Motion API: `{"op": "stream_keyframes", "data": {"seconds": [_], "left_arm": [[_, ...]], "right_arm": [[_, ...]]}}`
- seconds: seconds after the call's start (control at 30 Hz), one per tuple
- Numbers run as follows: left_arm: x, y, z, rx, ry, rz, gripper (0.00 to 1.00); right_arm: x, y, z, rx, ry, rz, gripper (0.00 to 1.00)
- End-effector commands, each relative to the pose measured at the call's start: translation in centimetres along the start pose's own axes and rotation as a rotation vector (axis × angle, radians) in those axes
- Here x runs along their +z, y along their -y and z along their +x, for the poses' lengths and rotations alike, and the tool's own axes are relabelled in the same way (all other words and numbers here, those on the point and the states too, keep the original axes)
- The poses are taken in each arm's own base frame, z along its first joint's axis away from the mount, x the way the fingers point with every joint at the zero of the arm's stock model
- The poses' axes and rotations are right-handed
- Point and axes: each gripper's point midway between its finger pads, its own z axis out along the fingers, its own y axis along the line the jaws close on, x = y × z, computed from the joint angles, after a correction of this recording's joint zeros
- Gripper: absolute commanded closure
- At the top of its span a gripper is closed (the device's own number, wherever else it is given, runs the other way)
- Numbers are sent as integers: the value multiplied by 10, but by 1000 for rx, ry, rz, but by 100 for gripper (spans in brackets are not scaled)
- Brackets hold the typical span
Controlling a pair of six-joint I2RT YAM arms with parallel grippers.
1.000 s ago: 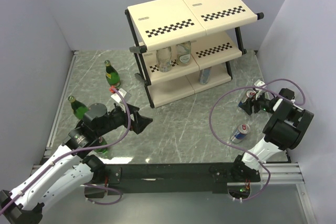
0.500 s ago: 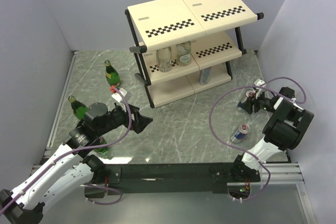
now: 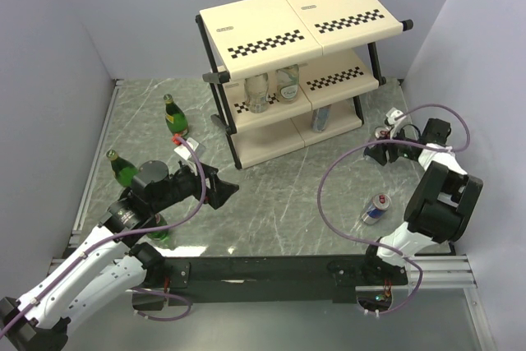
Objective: Place and organize the beverage onto the shelf
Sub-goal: Pick up the drink from the center of the board, then adjust the drink.
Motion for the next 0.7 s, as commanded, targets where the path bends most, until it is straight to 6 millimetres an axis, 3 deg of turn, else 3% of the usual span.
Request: {"op": "stream_keyframes", "data": {"seconds": [0.0,0.33,0.67], "left_arm": [[2,5,-11,4,42,29,1],[2,6,-11,4,44,32,1],[2,4,-11,3,43,27,1]], "right_arm": [[-8,20,-56,-127,78,54,96],[11,19,-92,-148,102,12,96],[44,22,-109,-139,129,2,97]]}}
